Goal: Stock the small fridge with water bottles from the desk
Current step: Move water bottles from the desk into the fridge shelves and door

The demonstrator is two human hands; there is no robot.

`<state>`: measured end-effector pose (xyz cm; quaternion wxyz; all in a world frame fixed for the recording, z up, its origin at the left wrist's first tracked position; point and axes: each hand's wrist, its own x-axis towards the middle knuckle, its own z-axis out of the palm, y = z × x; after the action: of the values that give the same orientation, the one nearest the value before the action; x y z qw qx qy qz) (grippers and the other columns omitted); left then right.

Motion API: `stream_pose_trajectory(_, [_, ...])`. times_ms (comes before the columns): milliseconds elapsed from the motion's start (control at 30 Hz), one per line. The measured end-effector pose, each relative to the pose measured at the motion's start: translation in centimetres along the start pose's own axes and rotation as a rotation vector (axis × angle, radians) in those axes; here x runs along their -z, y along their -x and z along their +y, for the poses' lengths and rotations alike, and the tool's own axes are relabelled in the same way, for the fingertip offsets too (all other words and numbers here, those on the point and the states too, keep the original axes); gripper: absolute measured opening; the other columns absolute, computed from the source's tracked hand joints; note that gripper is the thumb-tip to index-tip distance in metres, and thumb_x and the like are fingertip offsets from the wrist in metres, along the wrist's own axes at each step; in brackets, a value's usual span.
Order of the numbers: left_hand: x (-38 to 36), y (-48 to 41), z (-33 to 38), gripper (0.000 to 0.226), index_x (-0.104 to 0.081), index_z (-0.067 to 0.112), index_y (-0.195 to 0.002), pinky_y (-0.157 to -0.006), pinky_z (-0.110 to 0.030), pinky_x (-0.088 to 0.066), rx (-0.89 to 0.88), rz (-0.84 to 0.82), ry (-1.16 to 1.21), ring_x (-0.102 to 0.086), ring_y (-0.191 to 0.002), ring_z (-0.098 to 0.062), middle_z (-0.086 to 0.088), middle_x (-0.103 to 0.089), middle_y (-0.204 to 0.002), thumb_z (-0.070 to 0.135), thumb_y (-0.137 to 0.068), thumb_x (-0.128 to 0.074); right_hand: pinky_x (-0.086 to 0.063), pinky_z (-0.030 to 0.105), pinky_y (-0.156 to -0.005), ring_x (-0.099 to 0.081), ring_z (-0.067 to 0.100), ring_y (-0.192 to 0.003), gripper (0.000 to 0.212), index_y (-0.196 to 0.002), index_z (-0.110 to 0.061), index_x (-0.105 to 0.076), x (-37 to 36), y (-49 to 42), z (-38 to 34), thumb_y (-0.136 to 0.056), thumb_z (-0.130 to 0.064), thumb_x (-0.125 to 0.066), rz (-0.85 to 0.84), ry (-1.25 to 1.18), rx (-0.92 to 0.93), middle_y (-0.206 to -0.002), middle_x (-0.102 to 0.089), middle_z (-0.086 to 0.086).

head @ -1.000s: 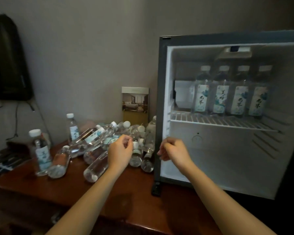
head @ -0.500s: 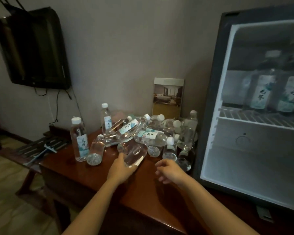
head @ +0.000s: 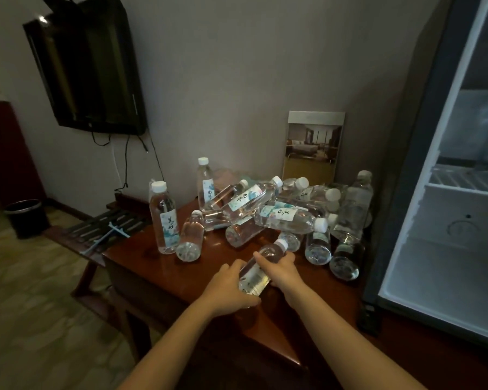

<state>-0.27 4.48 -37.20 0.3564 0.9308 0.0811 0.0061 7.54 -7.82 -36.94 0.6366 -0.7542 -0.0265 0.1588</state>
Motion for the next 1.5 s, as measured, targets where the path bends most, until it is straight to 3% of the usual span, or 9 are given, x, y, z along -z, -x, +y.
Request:
stream_pose_trajectory(100, [0.0, 0.5, 0.3, 0.063, -0.041, 0.039, -0.103, -0.08, -0.04, -0.054, -0.062, -0.047, 0.116, -0.057, -0.096, -0.019, -0.002, -0.052, -0.108, 0.033, -0.054, -0.08, -0.048, 0.035, -0.08, -0.057, 0.014, -0.088, 0.072, -0.13, -0.008, -0.022, 0.1, 1.0, -0.3, -0.08, -0.023, -0.073, 0.037, -0.109, -0.008, -0.09, -0.043, -0.008])
stream_pose_trajectory(267, [-1.2, 2.0, 2.7, 0.043, -0.043, 0.021, -0.112, -0.07, -0.015, -0.051, -0.2, -0.1, 0.494, -0.058, -0.095, -0.008, 0.002, -0.056, -0.113, 0.009, -0.08, -0.069, -0.055, 0.036, -0.062, -0.065, 0.027, -0.078, 0.063, -0.128, -0.012, -0.029, 1.9, 2.5, -0.2, -0.077, 0.0, -0.064, 0.013, -0.453, -0.058, -0.097, -0.06, 0.015])
stream_pose_trajectory(400, [-1.6, 2.1, 3.7, 0.043, -0.043, 0.015, -0.109, -0.081, -0.029, -0.049, -0.012, -0.127, 0.9, -0.06, -0.093, -0.016, -0.005, -0.058, -0.11, 0.009, -0.077, -0.071, -0.053, 0.034, -0.059, -0.066, 0.024, -0.067, 0.071, -0.126, -0.008, -0.037, 4.7, 4.4, -1.8, -0.062, 0.016, -0.055, -0.093, -0.542, 0.065, -0.091, -0.067, 0.011])
stream_pose_trajectory(500, [-1.5, 2.5, 4.1, 0.053, -0.051, 0.01, -0.116, -0.086, -0.035, -0.051, -0.002, -0.387, 0.969, -0.064, -0.091, -0.024, -0.011, -0.065, -0.103, 0.031, -0.072, -0.073, -0.051, 0.034, -0.065, -0.063, 0.026, -0.069, 0.079, -0.112, -0.001, -0.051, 6.7, 6.1, -3.4, -0.033, 0.001, -0.06, -0.236, -0.62, 0.152, -0.081, -0.066, 0.01])
stream_pose_trajectory(633, [-2.1, 3.4, 6.7, 0.044, -0.059, 0.006, -0.114, -0.1, -0.04, -0.046, -0.133, -0.526, 0.932, -0.065, -0.101, -0.024, -0.009, -0.069, -0.105, 0.032, -0.08, -0.068, -0.046, 0.036, -0.076, -0.062, 0.024, -0.072, 0.054, -0.084, 0.002, -0.067, 9.3, 8.1, -4.9, -0.034, -0.011, -0.056, -0.33, -0.635, 0.239, -0.076, -0.067, 0.012])
stream_pose_trajectory(833, [-2.6, 4.6, 11.8, 0.068, -0.054, 0.017, -0.119, -0.087, -0.033, -0.054, -0.219, -0.204, 0.599, -0.065, -0.1, -0.013, 0.002, -0.065, -0.112, 0.048, -0.063, -0.076, -0.051, 0.039, -0.074, -0.064, 0.025, -0.084, 0.067, -0.109, -0.003, -0.054, 13.3, 10.0, -6.2, -0.043, -0.007, -0.055, -0.311, -0.626, 0.358, -0.092, -0.065, 0.013])
stream_pose_trajectory(967, [-3.7, 5.4, 14.9, 0.052, -0.052, 0.021, -0.105, -0.066, -0.02, -0.049, -0.235, 0.008, 0.49, -0.061, -0.089, -0.006, 0.008, -0.062, -0.1, 0.044, -0.067, -0.079, -0.051, 0.042, -0.082, -0.06, 0.028, -0.093, 0.071, -0.128, -0.006, -0.044, 15.3, 11.5, -6.5, -0.058, -0.002, -0.057, -0.269, -0.499, 0.391, -0.1, -0.06, 0.014])
stream_pose_trajectory(1200, [-6.8, 6.0, 20.3, 0.049, -0.05, 0.025, -0.1, -0.063, -0.018, -0.052, -0.332, 0.213, 0.551, -0.061, -0.079, 0.0, 0.011, -0.062, -0.093, 0.041, -0.065, -0.08, -0.049, 0.042, -0.097, -0.062, 0.021, -0.109, 0.05, -0.13, -0.014, -0.04, 19.2, 14.2, -7.4, -0.087, -0.028, -0.061, -0.043, -0.149, 0.434, -0.121, -0.062, 0.007])
stream_pose_trajectory(1500, [-7.5, 4.0, 28.9, 0.053, -0.045, 0.029, -0.108, -0.07, -0.039, -0.055, -0.545, 0.435, 0.458, -0.062, -0.086, -0.012, 0.008, -0.061, -0.1, 0.051, -0.069, -0.073, -0.058, 0.027, -0.063, -0.07, 0.013, -0.089, 0.028, -0.119, -0.026, -0.051, 25.4, 16.5, -11.6, -0.092, -0.035, -0.054, 0.26, 0.035, 0.597, -0.106, -0.069, 0.001])
